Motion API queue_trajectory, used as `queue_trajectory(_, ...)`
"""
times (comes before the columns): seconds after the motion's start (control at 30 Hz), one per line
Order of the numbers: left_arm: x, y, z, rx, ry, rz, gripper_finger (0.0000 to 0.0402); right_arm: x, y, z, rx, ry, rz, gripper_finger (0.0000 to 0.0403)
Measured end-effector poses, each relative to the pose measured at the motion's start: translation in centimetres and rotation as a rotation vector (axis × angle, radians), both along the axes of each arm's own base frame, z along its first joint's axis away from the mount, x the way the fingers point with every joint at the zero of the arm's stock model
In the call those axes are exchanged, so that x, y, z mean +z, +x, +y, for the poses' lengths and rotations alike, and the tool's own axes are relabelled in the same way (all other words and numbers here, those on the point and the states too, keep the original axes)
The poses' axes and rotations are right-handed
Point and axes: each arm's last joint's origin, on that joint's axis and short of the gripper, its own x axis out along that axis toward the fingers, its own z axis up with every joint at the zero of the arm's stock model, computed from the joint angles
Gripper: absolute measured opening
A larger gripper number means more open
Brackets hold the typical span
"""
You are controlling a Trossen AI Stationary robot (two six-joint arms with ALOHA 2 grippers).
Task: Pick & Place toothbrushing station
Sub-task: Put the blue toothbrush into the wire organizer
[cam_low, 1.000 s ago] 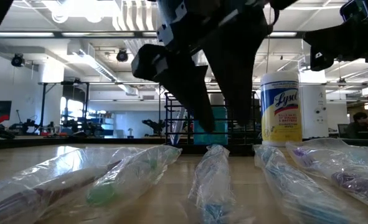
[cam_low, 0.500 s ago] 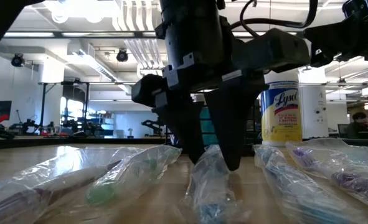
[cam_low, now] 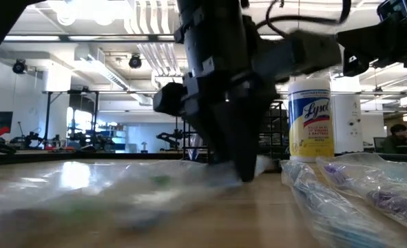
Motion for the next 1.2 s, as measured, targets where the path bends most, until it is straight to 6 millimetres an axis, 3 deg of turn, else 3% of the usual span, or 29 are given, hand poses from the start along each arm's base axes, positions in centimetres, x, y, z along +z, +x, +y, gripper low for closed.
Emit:
queue_trajectory(0.07,1.0,0.1,-0.1,-0.031,0.000,-0.040,0.0012,0.0,0.0,0.0,0.001,0.002,0.004,0.0008)
queue_trajectory(0.23,3.3,-0.4,-0.5,-0.088,0.050,-0.103,0.0006,-0.2,0.1,0.0,0.006,0.001,0.020,0.0008)
queue_trajectory(0.37,8.0,-2.1,-1.6,-0.169,0.137,-0.247,0.0005,-0.3,0.2,0.1,0.009,-0.001,0.031,0.0008)
queue_trajectory(0.53,13.5,-6.4,-3.2,-0.220,0.303,-0.410,0.0003,-0.3,0.2,0.1,0.010,-0.002,0.033,0.0008)
queue_trajectory(0.73,18.0,-14.1,-3.4,-0.196,0.466,-0.612,0.0002,-0.3,0.2,0.1,0.011,0.009,0.035,0.0008)
queue_trajectory(0.93,16.7,-19.6,-2.2,-0.420,0.560,-0.851,0.0002,-0.3,0.2,0.1,0.011,0.014,0.033,0.0008)
queue_trajectory(1.07,13.7,-21.9,0.2,-0.523,0.518,-1.064,0.0001,-0.3,0.2,0.1,0.012,0.019,0.034,0.0008)
queue_trajectory(1.2,10.2,-24.3,3.2,-0.484,0.499,-1.195,0.0001,-0.7,0.3,0.1,0.012,0.021,0.055,0.0008)
